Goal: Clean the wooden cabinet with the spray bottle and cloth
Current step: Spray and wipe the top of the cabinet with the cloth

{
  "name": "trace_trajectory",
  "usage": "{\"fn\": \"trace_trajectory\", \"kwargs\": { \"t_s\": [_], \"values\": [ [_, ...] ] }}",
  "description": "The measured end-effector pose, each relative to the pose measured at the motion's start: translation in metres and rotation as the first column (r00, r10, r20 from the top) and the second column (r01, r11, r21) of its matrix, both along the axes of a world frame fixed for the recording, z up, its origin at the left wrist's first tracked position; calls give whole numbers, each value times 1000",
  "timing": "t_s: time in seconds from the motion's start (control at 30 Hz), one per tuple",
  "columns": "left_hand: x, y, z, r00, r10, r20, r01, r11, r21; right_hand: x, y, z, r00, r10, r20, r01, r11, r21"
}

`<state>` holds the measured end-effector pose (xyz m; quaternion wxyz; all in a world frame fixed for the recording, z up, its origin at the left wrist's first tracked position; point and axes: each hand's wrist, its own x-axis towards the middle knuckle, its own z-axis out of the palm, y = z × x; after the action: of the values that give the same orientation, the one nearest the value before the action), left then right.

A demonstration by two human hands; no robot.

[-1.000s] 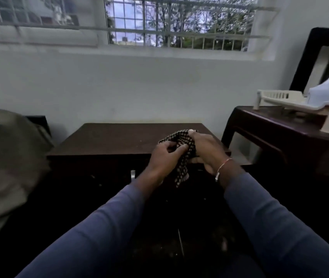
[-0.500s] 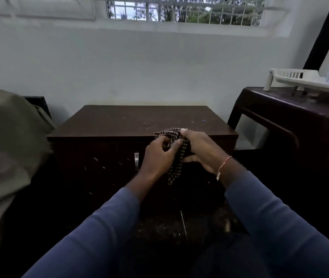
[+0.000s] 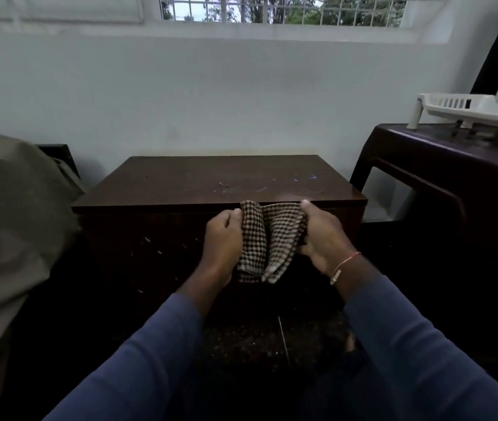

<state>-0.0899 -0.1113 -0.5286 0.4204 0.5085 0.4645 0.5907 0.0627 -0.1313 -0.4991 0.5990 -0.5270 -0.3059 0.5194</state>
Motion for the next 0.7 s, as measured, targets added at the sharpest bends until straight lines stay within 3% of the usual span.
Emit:
{"fn": "trace_trajectory", "kwargs": {
  "t_s": [0.07, 0.1, 0.2, 0.27, 0.4, 0.43, 0.5, 0.57, 0.63, 0.7],
  "values": [
    [-8, 2, 13, 982, -85, 170, 108, 985, -134, 11, 5, -10, 964, -138, -230, 135, 990, -28],
    [-9, -1, 16, 960, -175, 218, 228, 942, -246, 12, 7, -14, 952, -155, -264, 148, 988, -48],
    [3, -15, -4, 893, -426, 148, 444, 774, -451, 0, 7, -26, 982, -84, -168, 72, 994, -80],
    [19, -24, -19, 911, -387, 142, 408, 794, -451, -6, 2, -29, 996, -24, -81, 17, 996, -84],
    [22, -15, -15, 960, -260, 107, 281, 851, -444, 9, -8, -36, 988, 134, -72, -132, 991, 26],
    [15, -9, -12, 967, -246, 64, 250, 876, -412, 19, -11, -39, 984, 179, -21, -178, 983, 36],
    [-4, 3, -9, 955, -190, -228, 128, 956, -263, 38, -12, -48, 976, 165, 139, -162, 986, -28],
    [-22, 12, -12, 847, -73, -527, 15, 993, -113, 54, -10, -59, 949, 75, 306, -53, 995, -80],
    [-29, 14, -15, 775, -29, -631, -30, 996, -82, 58, -6, -67, 915, 46, 401, -20, 997, -68],
    [-28, 17, -20, 764, 20, -645, -70, 996, -52, 51, -2, -70, 890, 29, 456, -14, 999, -35]
  ]
}}
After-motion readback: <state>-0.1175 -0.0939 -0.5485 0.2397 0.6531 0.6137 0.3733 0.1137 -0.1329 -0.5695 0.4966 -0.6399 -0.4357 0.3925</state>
